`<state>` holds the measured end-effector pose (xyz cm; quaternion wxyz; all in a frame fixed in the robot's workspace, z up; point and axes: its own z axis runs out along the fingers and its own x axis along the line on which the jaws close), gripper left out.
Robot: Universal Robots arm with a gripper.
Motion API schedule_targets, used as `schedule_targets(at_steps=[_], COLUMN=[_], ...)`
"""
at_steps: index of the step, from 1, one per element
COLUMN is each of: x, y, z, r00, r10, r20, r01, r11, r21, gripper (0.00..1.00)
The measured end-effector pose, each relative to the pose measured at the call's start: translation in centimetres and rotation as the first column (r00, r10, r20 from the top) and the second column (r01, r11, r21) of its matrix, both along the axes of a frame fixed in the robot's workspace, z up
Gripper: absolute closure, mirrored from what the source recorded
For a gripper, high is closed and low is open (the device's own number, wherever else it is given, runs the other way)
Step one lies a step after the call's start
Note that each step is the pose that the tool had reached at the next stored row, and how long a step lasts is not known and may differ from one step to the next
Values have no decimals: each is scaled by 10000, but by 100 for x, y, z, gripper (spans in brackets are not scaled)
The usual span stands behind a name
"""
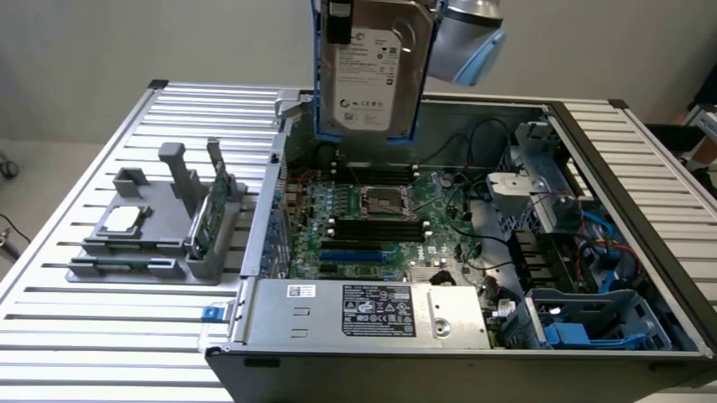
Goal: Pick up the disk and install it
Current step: 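Pick up the disk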
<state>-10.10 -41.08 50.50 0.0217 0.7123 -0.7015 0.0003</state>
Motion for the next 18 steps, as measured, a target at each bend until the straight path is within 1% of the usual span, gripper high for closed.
schedule_targets(at_steps=[10,18], x=[358,656], y=[-188,-344], z=[0,0], r00=[10000,10000], r10=[1,0], r20=[-58,-61], r01=[-1,0], r11=[10000,10000], r21=[1,4], gripper=[67,67])
